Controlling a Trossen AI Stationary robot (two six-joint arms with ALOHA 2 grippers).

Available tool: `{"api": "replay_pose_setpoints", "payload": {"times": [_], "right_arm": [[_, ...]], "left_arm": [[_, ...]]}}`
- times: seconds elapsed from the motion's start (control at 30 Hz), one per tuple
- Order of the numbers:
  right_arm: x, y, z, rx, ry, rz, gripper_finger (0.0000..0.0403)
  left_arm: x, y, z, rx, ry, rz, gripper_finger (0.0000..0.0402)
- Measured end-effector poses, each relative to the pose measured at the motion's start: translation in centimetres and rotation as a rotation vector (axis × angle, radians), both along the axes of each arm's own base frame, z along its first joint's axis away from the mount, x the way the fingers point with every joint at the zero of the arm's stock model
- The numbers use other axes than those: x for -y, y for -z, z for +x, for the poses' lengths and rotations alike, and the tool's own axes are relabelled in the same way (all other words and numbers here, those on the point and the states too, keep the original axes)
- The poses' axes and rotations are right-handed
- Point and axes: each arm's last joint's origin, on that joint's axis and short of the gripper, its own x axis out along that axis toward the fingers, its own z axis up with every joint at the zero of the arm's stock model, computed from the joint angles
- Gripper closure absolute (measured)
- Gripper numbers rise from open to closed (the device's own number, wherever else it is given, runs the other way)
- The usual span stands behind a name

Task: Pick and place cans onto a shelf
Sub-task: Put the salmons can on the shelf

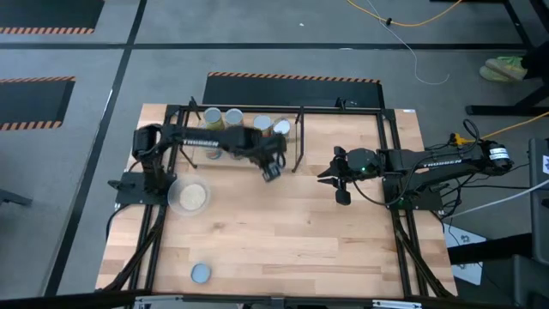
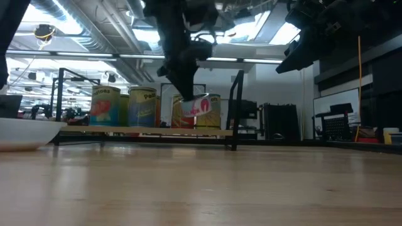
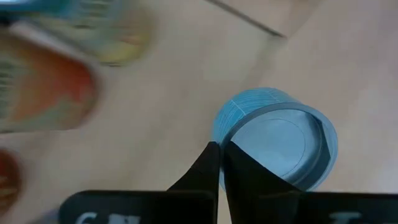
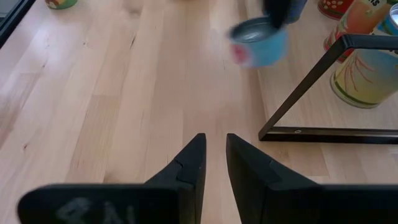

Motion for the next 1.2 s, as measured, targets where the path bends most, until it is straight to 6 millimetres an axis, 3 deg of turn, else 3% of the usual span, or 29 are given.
{"api": "replay_pose_setpoints", "payload": {"times": [0.2, 0.4, 1.2], "right_arm": [[0.0, 0.0, 0.0, 0.000, 0.000, 0.000, 0.0335], [0.0, 0.0, 0.0, 0.000, 0.000, 0.000, 0.0335], [0.0, 0.0, 0.0, -0.001, 0.013, 0.017, 0.0335]], "left_arm": [[-4.6, 0.0, -1.0, -0.010, -0.098, 0.010, 0.0400], [-6.8, 0.0, -1.8, -0.011, -0.160, 0.008, 0.0399], [-7.1, 1.8, -1.8, -0.104, -0.176, -0.002, 0.0387]]}}
